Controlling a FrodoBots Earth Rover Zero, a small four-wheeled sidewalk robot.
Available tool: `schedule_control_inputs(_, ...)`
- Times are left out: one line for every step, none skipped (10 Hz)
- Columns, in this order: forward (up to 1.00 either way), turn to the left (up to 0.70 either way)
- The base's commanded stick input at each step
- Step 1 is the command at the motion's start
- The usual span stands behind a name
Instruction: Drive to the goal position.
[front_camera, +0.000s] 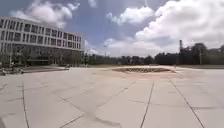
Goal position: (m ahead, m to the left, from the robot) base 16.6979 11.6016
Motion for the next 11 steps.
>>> schedule_control_inputs(0.00, 0.00)
schedule_control_inputs(0.00, 0.00)
schedule_control_inputs(0.00, 0.00)
schedule_control_inputs(0.00, 0.00)
schedule_control_inputs(0.00, 0.00)
schedule_control_inputs(0.22, 0.00)
schedule_control_inputs(0.59, 0.00)
schedule_control_inputs(1.00, 0.00)
schedule_control_inputs(1.00, 0.00)
schedule_control_inputs(1.00, 0.00)
schedule_control_inputs(1.00, 0.00)
